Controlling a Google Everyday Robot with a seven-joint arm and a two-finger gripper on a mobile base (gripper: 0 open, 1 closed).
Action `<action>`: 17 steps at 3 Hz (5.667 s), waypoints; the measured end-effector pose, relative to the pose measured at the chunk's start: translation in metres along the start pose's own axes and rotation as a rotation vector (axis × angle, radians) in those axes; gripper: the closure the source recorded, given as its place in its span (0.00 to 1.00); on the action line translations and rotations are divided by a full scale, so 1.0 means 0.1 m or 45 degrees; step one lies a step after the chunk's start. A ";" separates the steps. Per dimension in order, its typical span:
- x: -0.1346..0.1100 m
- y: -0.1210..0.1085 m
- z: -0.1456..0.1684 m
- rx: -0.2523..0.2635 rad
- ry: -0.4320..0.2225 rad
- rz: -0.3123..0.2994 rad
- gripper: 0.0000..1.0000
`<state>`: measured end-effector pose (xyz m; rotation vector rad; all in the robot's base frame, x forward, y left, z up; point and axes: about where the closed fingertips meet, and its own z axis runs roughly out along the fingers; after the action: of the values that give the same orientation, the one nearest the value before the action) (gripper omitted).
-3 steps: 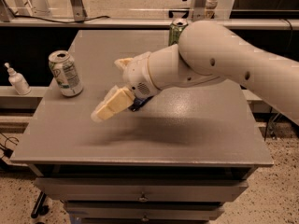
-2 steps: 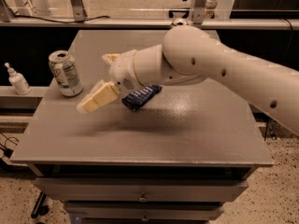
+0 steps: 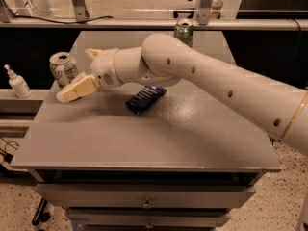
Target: Knock 7up can over
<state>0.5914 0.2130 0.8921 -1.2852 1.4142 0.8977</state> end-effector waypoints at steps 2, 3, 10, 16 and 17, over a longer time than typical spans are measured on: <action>0.02 -0.20 0.34 -0.021 -0.096 0.090 0.40; 0.07 -0.27 0.25 -0.006 -0.088 0.105 0.64; 0.38 -1.11 -1.47 0.022 0.765 -0.307 1.00; 0.88 -0.73 -1.28 -0.314 1.267 -0.563 0.11; 0.90 -0.68 -1.22 -0.356 1.280 -0.583 0.00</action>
Offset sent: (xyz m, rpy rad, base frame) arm 0.0388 0.0303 -0.0138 0.1099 0.0908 -0.0055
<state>0.6399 0.0625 0.8411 -2.3406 1.6155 0.0855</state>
